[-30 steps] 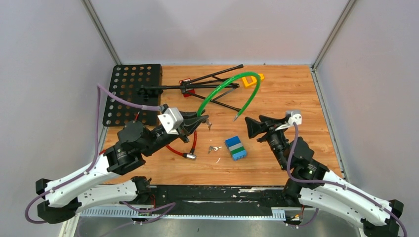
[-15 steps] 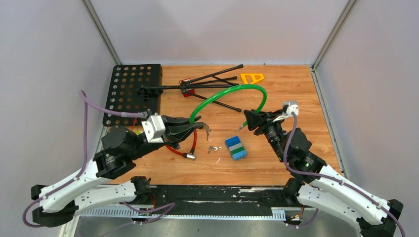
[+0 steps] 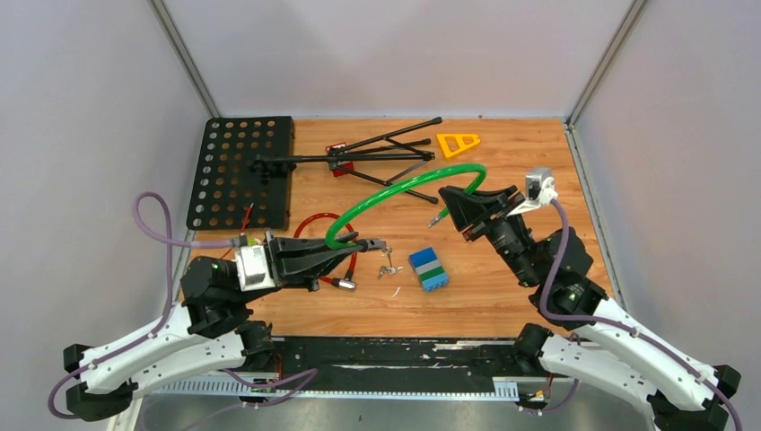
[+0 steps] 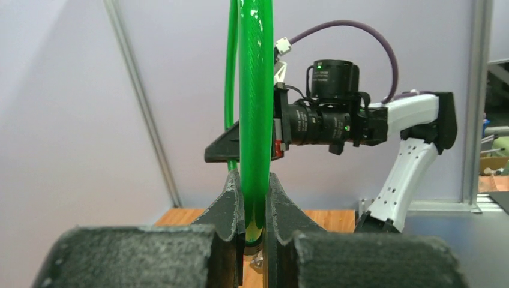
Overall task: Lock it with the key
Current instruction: Pick up the lock from the center of the board, then lock the lock.
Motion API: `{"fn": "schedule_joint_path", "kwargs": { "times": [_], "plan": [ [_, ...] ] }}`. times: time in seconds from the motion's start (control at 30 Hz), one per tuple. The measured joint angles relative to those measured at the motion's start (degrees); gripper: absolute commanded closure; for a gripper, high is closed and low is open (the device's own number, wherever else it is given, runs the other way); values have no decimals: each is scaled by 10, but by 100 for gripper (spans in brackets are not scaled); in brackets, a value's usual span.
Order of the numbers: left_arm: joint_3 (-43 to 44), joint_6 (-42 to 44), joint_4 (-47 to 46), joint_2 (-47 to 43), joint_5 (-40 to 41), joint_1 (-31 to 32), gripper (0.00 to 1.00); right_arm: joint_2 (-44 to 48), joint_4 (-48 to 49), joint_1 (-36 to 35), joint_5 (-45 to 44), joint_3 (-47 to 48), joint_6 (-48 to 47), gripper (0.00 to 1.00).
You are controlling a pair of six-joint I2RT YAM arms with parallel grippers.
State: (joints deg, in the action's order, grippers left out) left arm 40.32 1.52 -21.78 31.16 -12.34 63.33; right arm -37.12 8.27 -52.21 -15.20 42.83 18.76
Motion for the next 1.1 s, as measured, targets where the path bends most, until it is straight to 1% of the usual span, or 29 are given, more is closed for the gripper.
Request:
{"fn": "schedule_joint_path", "kwargs": {
  "times": [0.07,0.2,0.33,0.4,0.57,0.7,0.8,0.93,1.1],
  "plan": [
    [-15,-2,-35,-7,-22,0,100,-11,12,0,20,31,-7,100],
    [-17,-2,-92,-8,-65,0,100,-37,34,-9,56,83,-15,100],
    [-17,4,-127,-8,-91,-1,100,-68,54,-53,62,124,-27,100],
    [-18,11,-133,-7,-97,-1,100,-84,61,-85,47,137,-40,100],
    [-18,30,-139,-7,-103,-1,100,-122,102,-203,-39,151,-111,100],
    [-17,42,-144,-9,-106,0,100,-154,155,-297,-113,165,-195,100],
    [-17,49,-145,-11,-107,0,100,-179,199,-349,-151,183,-256,100],
    [-17,55,-145,-17,-107,0,100,-207,238,-384,-177,209,-312,100],
    [-17,59,-145,-21,-103,0,100,-222,256,-393,-193,217,-342,100]
  ]
}}
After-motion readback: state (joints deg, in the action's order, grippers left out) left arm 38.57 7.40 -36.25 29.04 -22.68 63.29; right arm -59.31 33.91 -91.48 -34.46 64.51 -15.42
